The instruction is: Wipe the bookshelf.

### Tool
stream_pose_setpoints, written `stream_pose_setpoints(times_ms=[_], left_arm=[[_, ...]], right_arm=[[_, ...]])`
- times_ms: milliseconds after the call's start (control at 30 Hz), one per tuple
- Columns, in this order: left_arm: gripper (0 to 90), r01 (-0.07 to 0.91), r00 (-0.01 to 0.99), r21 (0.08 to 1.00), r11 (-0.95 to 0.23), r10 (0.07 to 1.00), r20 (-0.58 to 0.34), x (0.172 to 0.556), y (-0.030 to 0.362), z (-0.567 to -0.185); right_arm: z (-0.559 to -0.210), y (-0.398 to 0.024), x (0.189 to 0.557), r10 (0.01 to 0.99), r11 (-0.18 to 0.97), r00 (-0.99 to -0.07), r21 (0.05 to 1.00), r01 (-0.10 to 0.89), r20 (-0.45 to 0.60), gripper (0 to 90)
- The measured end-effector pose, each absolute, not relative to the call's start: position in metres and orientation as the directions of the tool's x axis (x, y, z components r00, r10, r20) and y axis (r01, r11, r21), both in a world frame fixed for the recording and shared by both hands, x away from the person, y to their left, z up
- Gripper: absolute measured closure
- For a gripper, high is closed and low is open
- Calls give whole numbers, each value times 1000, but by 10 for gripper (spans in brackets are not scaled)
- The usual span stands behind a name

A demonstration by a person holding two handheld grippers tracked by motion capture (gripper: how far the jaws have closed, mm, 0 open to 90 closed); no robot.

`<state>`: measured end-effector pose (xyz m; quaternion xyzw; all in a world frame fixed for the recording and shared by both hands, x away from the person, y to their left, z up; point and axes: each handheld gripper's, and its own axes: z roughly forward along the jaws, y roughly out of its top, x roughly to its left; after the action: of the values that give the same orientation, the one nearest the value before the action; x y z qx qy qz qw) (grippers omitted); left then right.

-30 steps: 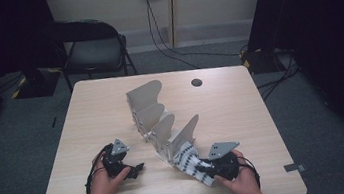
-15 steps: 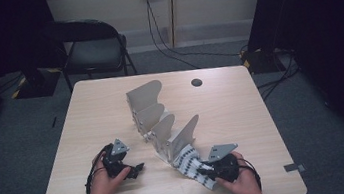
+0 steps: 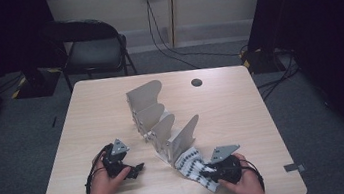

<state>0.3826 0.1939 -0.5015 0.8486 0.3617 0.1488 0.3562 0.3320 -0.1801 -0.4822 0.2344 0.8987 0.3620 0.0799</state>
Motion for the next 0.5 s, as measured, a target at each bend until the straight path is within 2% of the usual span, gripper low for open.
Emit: stream_pose_setpoints(times_ms=[333,500], left_arm=[[0,506,695,712,-487,719,-3,383,194,-501],[0,506,695,712,-486,719,-3,383,194,-501]], right_arm=[[-476,-183,329,476,636,-880,687,352,9,734],[-456,-196,326,500,589,-866,736,333,-8,738]])
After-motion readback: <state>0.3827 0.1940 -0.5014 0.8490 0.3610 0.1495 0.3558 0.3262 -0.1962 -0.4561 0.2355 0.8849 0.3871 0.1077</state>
